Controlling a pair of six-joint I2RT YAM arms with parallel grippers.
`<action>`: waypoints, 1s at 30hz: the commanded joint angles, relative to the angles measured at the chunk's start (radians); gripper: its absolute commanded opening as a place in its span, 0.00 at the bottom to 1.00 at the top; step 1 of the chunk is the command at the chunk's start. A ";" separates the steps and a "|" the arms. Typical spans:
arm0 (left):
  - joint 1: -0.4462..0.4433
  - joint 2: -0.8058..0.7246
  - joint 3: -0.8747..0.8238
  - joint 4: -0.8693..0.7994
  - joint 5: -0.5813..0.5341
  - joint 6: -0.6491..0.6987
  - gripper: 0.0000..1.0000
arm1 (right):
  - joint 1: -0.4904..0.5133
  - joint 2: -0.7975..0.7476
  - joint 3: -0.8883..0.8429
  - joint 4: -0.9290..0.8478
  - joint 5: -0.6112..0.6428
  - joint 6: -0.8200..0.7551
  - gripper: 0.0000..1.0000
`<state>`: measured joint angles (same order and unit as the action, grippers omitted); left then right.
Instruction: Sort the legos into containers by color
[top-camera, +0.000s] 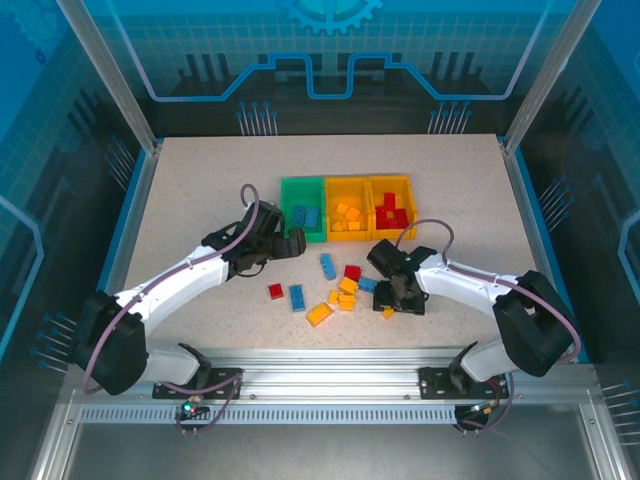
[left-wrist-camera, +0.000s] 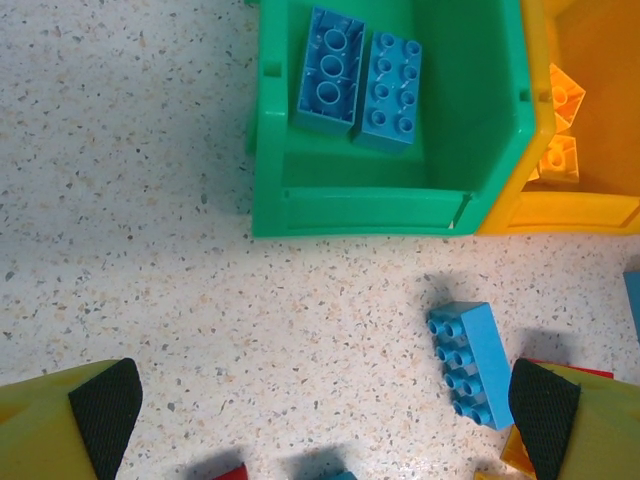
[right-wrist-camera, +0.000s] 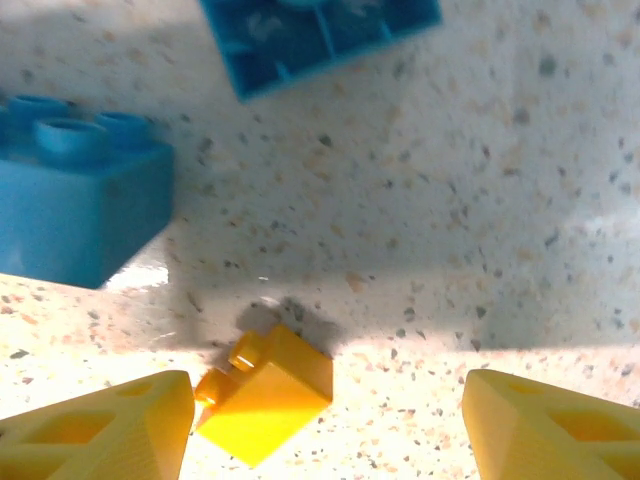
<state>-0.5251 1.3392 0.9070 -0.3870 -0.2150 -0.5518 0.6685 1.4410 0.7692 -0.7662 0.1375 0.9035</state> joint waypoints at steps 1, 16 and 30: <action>0.012 -0.035 -0.022 -0.002 -0.022 -0.010 0.99 | 0.016 -0.026 -0.041 -0.012 -0.047 0.121 0.73; 0.012 -0.032 -0.061 0.036 -0.009 0.003 0.99 | 0.028 -0.021 -0.031 0.003 -0.021 0.181 0.67; 0.016 -0.041 -0.078 0.039 -0.011 -0.003 0.99 | 0.029 0.145 0.009 -0.028 0.024 -0.063 0.39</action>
<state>-0.5198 1.3209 0.8452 -0.3565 -0.2146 -0.5514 0.6868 1.5349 0.7929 -0.7444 0.1226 0.9031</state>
